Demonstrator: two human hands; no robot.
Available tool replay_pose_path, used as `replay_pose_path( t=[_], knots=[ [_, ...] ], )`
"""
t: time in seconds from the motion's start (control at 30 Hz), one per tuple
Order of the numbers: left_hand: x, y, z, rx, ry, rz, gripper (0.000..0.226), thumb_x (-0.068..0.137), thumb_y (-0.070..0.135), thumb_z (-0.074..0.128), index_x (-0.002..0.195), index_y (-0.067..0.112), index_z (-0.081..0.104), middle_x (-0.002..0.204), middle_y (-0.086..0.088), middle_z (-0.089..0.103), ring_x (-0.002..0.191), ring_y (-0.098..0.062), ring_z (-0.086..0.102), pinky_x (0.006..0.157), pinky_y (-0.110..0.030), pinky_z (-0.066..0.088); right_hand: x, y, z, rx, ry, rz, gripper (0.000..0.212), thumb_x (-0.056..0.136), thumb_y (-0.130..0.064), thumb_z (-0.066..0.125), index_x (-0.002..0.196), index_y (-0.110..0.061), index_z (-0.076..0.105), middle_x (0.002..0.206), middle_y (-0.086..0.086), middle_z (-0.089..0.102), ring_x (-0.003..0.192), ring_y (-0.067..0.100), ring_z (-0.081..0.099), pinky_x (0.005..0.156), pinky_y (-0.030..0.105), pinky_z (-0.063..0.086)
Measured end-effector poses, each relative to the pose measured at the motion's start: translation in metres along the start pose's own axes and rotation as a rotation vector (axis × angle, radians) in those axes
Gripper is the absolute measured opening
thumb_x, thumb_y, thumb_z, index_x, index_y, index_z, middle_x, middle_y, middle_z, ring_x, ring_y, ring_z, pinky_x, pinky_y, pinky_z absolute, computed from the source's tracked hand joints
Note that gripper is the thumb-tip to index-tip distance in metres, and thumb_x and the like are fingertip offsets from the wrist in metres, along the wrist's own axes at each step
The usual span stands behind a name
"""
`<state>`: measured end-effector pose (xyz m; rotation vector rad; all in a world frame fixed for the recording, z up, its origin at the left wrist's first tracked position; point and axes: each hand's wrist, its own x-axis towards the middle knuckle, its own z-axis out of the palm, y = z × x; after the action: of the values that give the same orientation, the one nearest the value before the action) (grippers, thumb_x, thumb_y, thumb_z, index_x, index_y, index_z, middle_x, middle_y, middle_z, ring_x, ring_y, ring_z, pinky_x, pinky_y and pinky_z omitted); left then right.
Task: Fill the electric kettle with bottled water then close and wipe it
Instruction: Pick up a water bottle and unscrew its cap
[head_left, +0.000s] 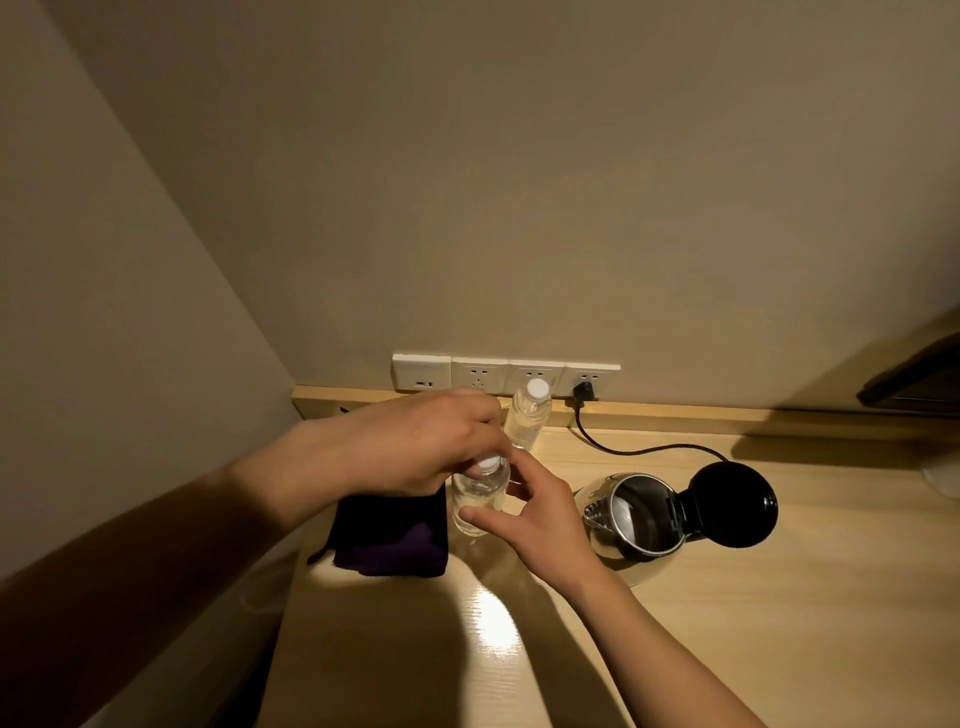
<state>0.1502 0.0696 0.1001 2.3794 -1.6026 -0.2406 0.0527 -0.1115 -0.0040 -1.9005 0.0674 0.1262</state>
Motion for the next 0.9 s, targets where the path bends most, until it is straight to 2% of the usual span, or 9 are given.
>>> replay_pose_path(
  t=[0.2,0.3,0.37,0.43,0.53,0.63,0.7,0.77,0.9],
  knots=[
    [-0.012,0.011,0.028,0.051,0.199,-0.179,0.035,0.095,0.038,0.066,0.117,0.01,0.068,0.103,-0.005,0.063,0.099,-0.021,0.058,0.077,-0.035,0.055,-0.004,0.0,0.004,0.001,0.049,0.002,0.065,0.073,-0.019,0.092,0.126,-0.039,0.061,0.116,-0.018,0.073,0.108,0.001,0.068,0.093,0.016,0.051],
    [-0.015,0.023,0.045,0.031,0.329,-0.365,0.043,0.095,0.051,0.057,0.105,0.012,0.069,0.097,-0.002,0.063,0.093,-0.02,0.057,0.076,-0.032,0.05,-0.006,0.0,0.009,-0.002,0.07,0.013,0.063,0.073,-0.022,0.092,0.122,-0.045,0.061,0.115,-0.026,0.071,0.108,0.0,0.067,0.094,0.016,0.051],
    [-0.014,0.031,0.051,-0.019,0.388,-0.511,0.044,0.095,0.057,0.056,0.1,0.015,0.068,0.096,0.002,0.061,0.091,-0.018,0.055,0.075,-0.029,0.044,-0.007,0.001,0.013,-0.012,0.078,0.012,0.057,0.073,-0.024,0.091,0.12,-0.041,0.063,0.114,-0.025,0.071,0.109,0.001,0.067,0.096,0.02,0.052],
    [-0.011,0.037,0.052,-0.07,0.398,-0.652,0.042,0.094,0.061,0.057,0.094,0.019,0.063,0.093,0.005,0.056,0.088,-0.015,0.05,0.072,-0.028,0.036,-0.008,0.004,0.016,-0.021,0.084,0.011,0.053,0.073,-0.026,0.09,0.118,-0.036,0.064,0.114,-0.023,0.071,0.111,0.002,0.066,0.098,0.023,0.052],
    [-0.008,0.039,0.049,-0.147,0.393,-0.74,0.041,0.09,0.063,0.063,0.086,0.024,0.054,0.087,0.008,0.051,0.083,-0.013,0.045,0.066,-0.027,0.031,-0.01,0.006,0.019,-0.017,0.084,0.026,0.054,0.073,-0.029,0.09,0.121,-0.037,0.064,0.116,-0.022,0.071,0.112,0.001,0.065,0.098,0.022,0.052],
    [-0.013,0.034,0.046,-0.465,0.539,-0.785,0.031,0.086,0.053,0.074,0.084,0.024,0.064,0.083,0.012,0.059,0.077,-0.006,0.053,0.064,-0.022,0.04,-0.01,0.004,0.02,0.007,0.087,0.044,0.061,0.073,-0.026,0.092,0.125,-0.038,0.063,0.118,-0.022,0.072,0.112,-0.001,0.066,0.096,0.016,0.05],
    [-0.02,0.028,0.046,-0.805,0.638,-0.787,0.019,0.086,0.038,0.08,0.091,0.021,0.072,0.077,0.01,0.069,0.07,-0.002,0.061,0.065,-0.02,0.051,-0.009,0.004,0.021,0.024,0.103,0.046,0.061,0.072,-0.022,0.093,0.123,-0.038,0.064,0.116,-0.024,0.072,0.111,-0.001,0.066,0.095,0.013,0.049],
    [-0.029,0.019,0.052,-1.138,0.693,-0.782,0.02,0.084,0.026,0.08,0.098,0.012,0.074,0.073,0.009,0.072,0.066,-0.001,0.064,0.065,-0.018,0.055,-0.009,0.003,0.022,0.026,0.116,0.047,0.062,0.071,-0.02,0.093,0.122,-0.039,0.064,0.116,-0.027,0.071,0.112,-0.002,0.065,0.095,0.011,0.048],
    [-0.049,-0.001,0.085,-1.602,0.745,-0.809,0.035,0.073,0.014,0.078,0.103,0.0,0.069,0.083,-0.008,0.075,0.076,-0.02,0.072,0.074,-0.025,0.063,-0.009,0.005,0.023,0.047,0.128,0.069,0.061,0.071,-0.02,0.093,0.123,-0.035,0.065,0.116,-0.024,0.071,0.112,-0.002,0.066,0.097,0.015,0.05]
  ],
)
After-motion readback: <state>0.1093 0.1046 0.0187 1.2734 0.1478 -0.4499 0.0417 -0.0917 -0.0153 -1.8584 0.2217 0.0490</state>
